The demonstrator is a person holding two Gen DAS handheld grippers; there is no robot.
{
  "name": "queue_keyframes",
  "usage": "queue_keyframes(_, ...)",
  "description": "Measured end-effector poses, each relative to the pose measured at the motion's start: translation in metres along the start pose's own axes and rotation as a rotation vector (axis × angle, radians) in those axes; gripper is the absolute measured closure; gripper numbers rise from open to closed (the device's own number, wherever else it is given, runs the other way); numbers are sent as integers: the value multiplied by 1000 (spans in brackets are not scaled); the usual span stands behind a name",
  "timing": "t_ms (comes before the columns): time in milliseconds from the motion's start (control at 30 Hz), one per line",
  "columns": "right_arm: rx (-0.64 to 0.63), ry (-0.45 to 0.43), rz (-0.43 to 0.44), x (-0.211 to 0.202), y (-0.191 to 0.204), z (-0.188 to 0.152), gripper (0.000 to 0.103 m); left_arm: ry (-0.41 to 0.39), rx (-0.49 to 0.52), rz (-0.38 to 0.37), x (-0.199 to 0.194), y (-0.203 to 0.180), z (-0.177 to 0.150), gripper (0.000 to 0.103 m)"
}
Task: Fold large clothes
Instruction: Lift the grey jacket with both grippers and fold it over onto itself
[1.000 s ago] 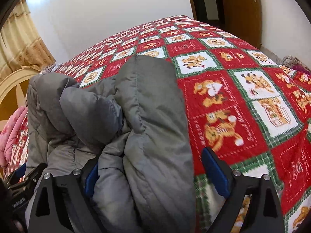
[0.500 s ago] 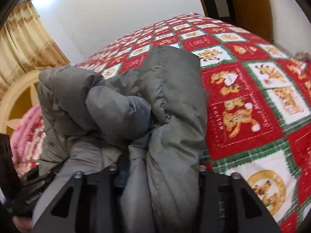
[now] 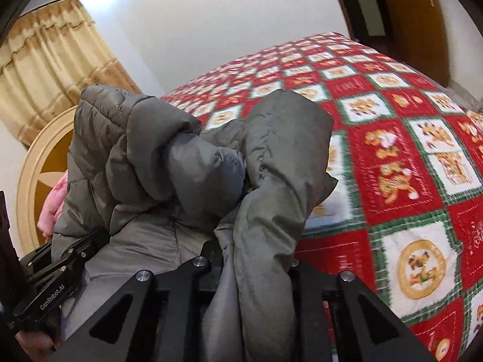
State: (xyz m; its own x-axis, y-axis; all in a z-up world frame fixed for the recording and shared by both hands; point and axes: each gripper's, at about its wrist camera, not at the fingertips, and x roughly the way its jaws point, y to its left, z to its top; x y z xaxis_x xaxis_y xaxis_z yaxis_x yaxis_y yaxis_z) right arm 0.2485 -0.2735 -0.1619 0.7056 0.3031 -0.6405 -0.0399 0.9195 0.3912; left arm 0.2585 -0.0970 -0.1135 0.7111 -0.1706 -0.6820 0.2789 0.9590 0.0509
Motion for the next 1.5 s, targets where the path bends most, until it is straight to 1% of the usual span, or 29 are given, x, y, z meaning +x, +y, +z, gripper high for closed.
queue_keyframes(133, -43, -14, 44, -4, 33, 3, 87, -24, -22, 33, -20, 18, -5, 81)
queue_keyframes(333, -111, -9, 99, 3, 85, 9, 87, -51, -53, 100, -42, 60, -11, 81)
queue_keyframes(633, -213, 41, 167, 30, 162, 4, 87, -50, -147, 173, -66, 121, -38, 81)
queue_keyframes(900, -277, 93, 213, 55, 217, -9, 87, -39, -208, 222, -73, 167, -58, 81)
queue_keyframes(1100, -310, 134, 225, 80, 241, -16, 87, -20, -239, 246, -72, 191, -75, 81)
queue_keyframes(1333, -328, 193, 211, 115, 252, -36, 87, 25, -294, 238, -52, 213, -98, 79)
queue_keyframes(1400, -335, 205, 207, 121, 254, -41, 87, 27, -312, 245, -50, 218, -103, 70)
queue_keyframes(1500, -340, 214, 201, 129, 254, -44, 87, 34, -321, 247, -47, 221, -107, 64)
